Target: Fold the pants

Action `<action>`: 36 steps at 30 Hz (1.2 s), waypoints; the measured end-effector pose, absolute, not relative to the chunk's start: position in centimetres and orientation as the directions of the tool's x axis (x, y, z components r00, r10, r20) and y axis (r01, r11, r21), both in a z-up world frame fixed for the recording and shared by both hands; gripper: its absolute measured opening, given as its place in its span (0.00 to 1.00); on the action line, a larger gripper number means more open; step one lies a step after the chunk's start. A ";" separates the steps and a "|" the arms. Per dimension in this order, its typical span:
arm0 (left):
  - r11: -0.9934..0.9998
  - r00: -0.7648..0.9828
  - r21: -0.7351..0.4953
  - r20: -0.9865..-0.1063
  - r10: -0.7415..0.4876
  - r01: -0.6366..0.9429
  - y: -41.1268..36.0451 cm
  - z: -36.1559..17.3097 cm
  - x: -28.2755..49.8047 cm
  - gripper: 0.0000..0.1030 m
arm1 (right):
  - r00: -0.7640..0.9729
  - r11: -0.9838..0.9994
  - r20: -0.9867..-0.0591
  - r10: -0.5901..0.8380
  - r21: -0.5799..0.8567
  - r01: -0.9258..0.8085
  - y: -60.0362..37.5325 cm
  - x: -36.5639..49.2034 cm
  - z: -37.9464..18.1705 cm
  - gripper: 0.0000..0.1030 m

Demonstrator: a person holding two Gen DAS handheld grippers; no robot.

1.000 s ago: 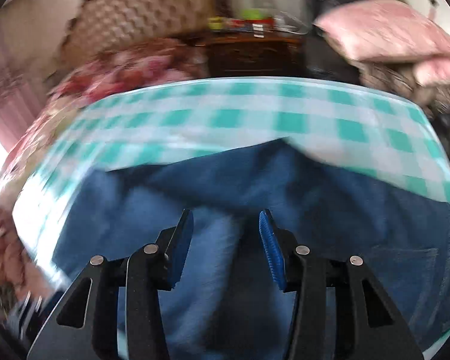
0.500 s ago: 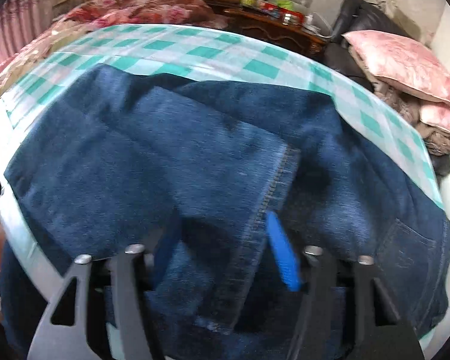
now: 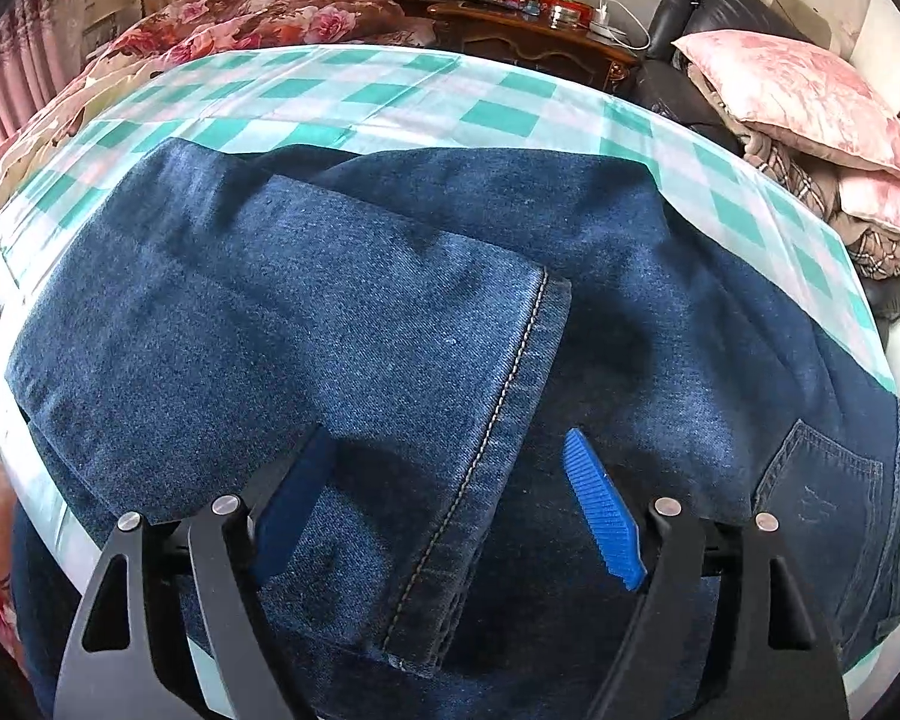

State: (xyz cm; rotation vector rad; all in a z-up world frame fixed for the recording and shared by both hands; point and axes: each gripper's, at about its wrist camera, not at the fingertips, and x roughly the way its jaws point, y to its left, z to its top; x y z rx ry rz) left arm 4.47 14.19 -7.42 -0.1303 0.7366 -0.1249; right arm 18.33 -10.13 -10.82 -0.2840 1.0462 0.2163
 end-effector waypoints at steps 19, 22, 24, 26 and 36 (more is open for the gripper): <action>0.990 0.533 -0.100 -0.835 -0.140 0.103 12.1 -11.4 19.5 0.20 | 0.477 0.955 -0.875 0.088 -0.063 -0.291 -11.0 18.7 -11.3 0.78; 0.990 0.524 -0.101 -0.841 -0.137 0.097 12.1 -11.4 19.7 0.20 | 0.474 0.955 -0.875 0.098 -0.051 -0.292 -11.1 18.8 -11.3 0.78; 0.992 0.533 -0.104 -0.837 -0.126 0.071 12.0 -11.0 19.2 0.22 | 0.471 0.955 -0.876 0.103 -0.045 -0.292 -11.2 18.8 -11.4 0.79; 0.986 0.582 -0.164 -0.800 -0.150 0.029 12.6 -9.5 17.9 0.60 | 0.471 0.954 -0.876 0.104 -0.046 -0.295 -11.2 18.8 -11.4 0.79; 0.996 0.655 -0.067 -0.756 -0.014 -0.056 11.6 -9.5 6.8 0.98 | 0.494 0.954 -0.866 0.077 -0.080 -0.290 -10.8 18.6 -11.3 0.85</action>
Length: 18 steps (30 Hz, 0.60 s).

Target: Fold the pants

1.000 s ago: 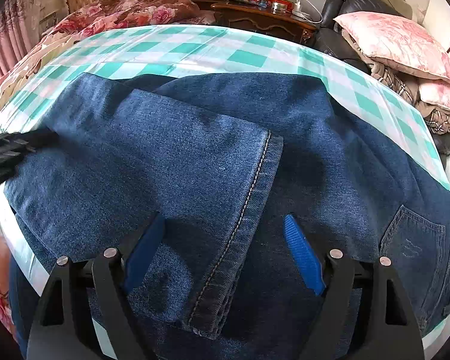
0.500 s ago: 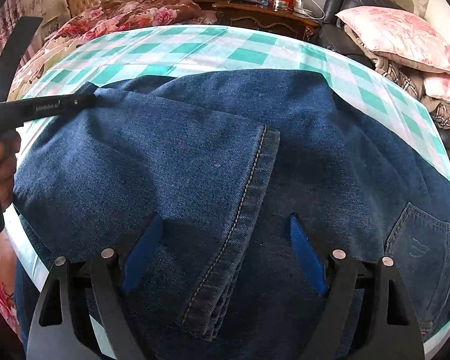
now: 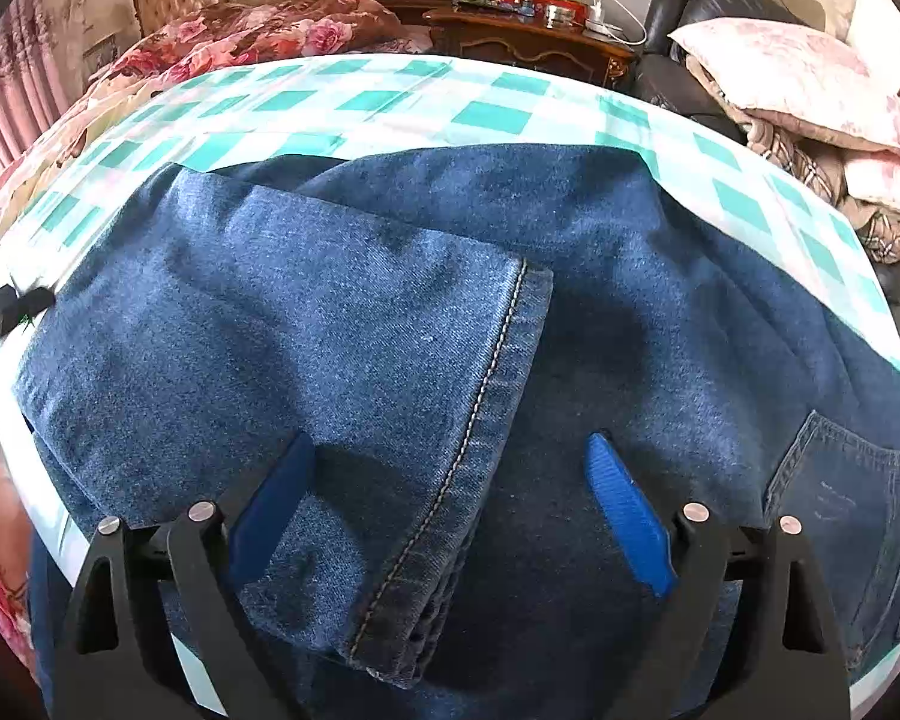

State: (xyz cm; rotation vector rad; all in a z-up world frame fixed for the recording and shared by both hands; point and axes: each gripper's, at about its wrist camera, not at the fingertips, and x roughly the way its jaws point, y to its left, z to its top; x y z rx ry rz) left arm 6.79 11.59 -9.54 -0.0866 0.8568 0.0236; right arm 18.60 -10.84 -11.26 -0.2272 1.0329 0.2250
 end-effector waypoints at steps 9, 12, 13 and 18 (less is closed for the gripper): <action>0.997 0.599 -0.019 -0.800 0.028 -0.072 12.1 -13.0 6.2 0.99 | 0.447 0.979 -0.892 0.066 -0.030 -0.204 -11.5 18.7 -11.2 0.90; 0.995 0.598 -0.022 -0.800 0.040 -0.097 12.0 -13.1 6.2 0.99 | 0.495 0.984 -0.865 0.075 -0.018 -0.180 -11.8 18.7 -9.6 0.91; 0.995 0.597 -0.024 -0.801 0.042 -0.102 12.0 -13.1 6.2 0.99 | 0.521 0.984 -0.846 0.110 0.017 -0.179 -11.8 18.7 -8.7 0.91; 0.994 0.587 -0.030 -0.809 0.035 -0.100 12.1 -12.8 6.1 0.99 | 0.581 0.966 -0.801 0.147 -0.011 -0.260 -8.0 20.4 -6.5 0.91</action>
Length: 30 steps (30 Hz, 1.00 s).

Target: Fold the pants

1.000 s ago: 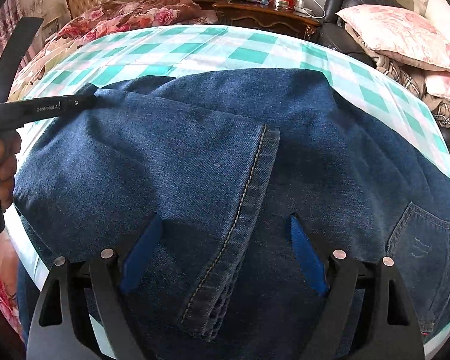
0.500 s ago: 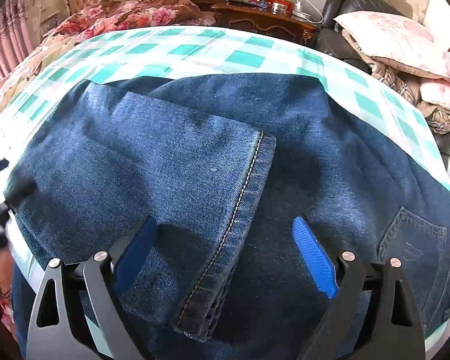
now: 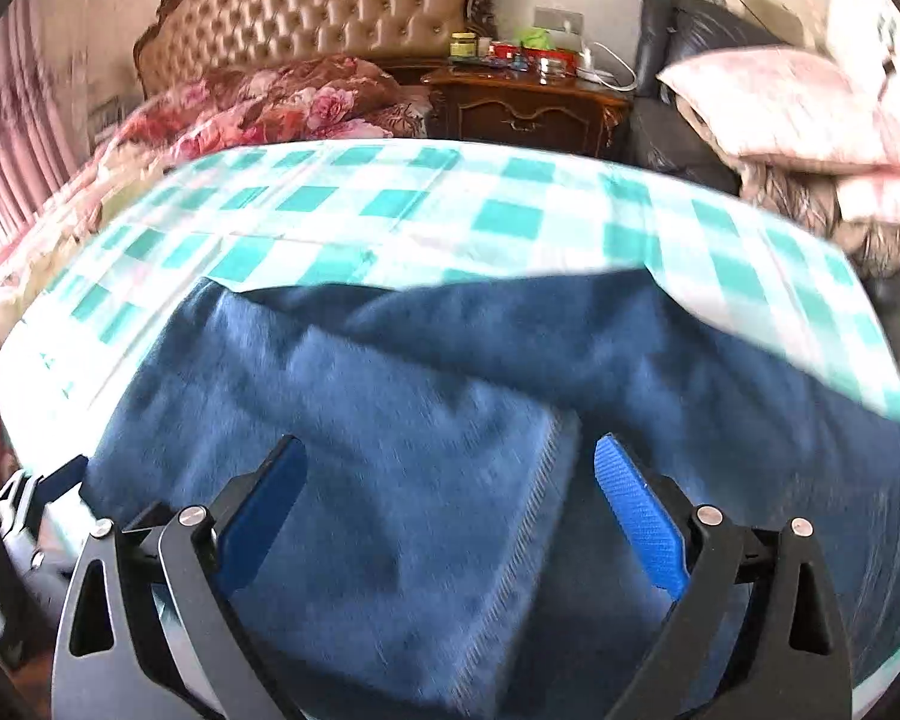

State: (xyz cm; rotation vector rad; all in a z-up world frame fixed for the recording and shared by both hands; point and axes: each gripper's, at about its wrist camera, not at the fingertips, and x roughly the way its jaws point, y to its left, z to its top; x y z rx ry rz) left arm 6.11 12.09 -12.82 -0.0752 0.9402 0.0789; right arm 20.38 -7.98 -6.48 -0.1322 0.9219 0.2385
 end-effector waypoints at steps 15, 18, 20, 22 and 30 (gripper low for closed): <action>0.936 0.655 -0.335 -0.732 -0.187 -0.107 19.8 -11.5 2.6 0.37 | 0.520 0.956 -0.854 0.027 -0.130 -0.262 -5.6 23.0 -11.4 0.51; 0.921 0.643 -0.375 -0.732 -0.223 -0.108 20.1 -12.2 3.1 0.37 | 0.524 0.953 -0.851 0.026 -0.137 -0.270 -5.6 23.0 -11.6 0.51; 0.919 0.631 -0.377 -0.742 -0.225 -0.116 20.4 -12.6 3.2 0.39 | 0.524 0.953 -0.851 0.028 -0.135 -0.271 -5.6 23.1 -11.5 0.51; 0.913 0.625 -0.395 -0.740 -0.251 -0.100 20.6 -12.8 3.1 0.38 | 0.525 0.953 -0.851 0.032 -0.133 -0.273 -5.8 23.3 -11.5 0.51; 0.909 0.593 -0.411 -0.749 -0.296 -0.065 20.3 -12.9 3.1 0.26 | 0.534 0.953 -0.845 0.024 -0.142 -0.267 -5.8 23.2 -11.4 0.53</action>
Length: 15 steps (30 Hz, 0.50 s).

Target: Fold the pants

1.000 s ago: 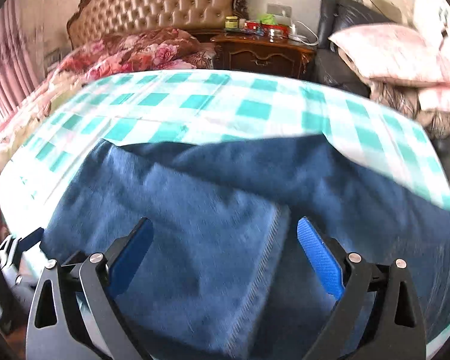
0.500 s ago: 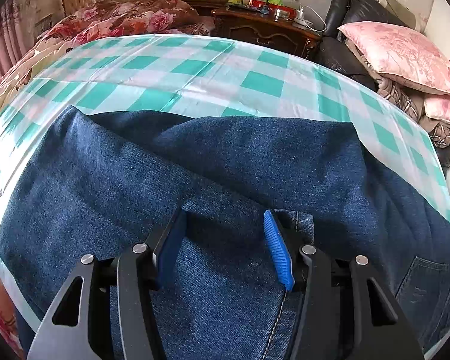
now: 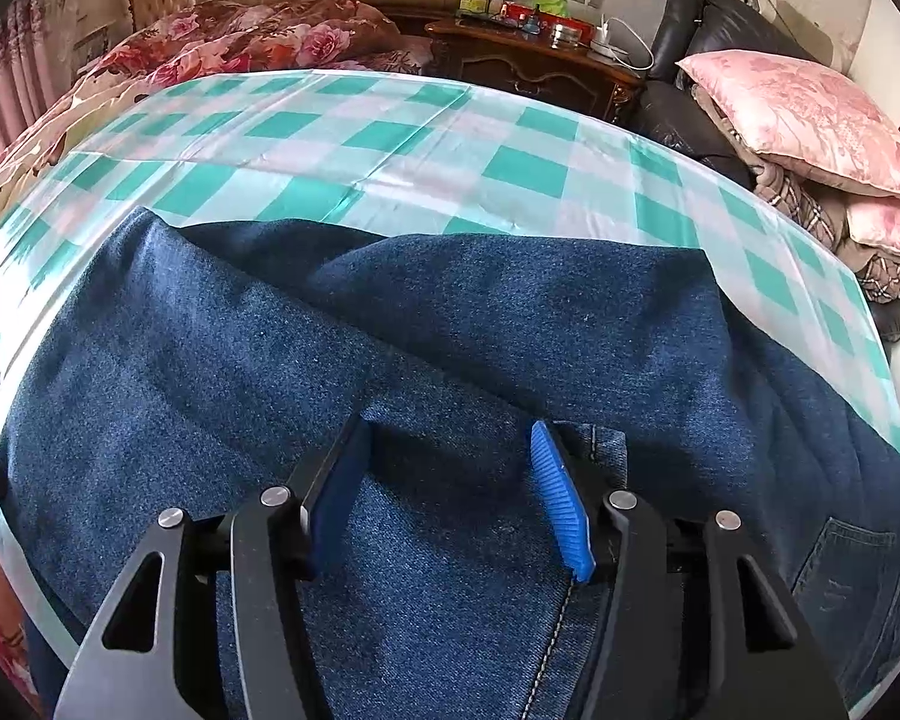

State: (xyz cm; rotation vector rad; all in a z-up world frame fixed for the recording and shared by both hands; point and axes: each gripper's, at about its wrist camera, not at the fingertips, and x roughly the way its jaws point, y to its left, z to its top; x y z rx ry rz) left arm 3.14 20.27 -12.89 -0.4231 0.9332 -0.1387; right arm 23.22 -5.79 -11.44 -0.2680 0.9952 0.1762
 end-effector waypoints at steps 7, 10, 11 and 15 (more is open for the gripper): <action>0.894 0.618 -0.446 -0.715 -0.327 -0.043 20.6 -11.4 2.7 0.16 | 0.537 0.952 -0.843 0.021 -0.147 -0.268 -5.8 23.3 -11.5 0.54; 0.892 0.631 -0.451 -0.701 -0.331 -0.034 20.4 -10.6 2.6 0.14 | 0.538 0.951 -0.843 0.013 -0.155 -0.266 -5.7 23.3 -11.4 0.56; 0.893 0.635 -0.448 -0.699 -0.329 -0.031 20.3 -10.4 2.6 0.14 | 0.536 0.952 -0.844 0.012 -0.155 -0.266 -5.7 23.4 -11.4 0.57; 0.918 0.639 -0.396 -0.711 -0.294 -0.019 19.6 -9.6 2.6 0.14 | 0.482 0.948 -0.876 -0.019 -0.169 -0.269 -5.4 24.3 -10.6 0.62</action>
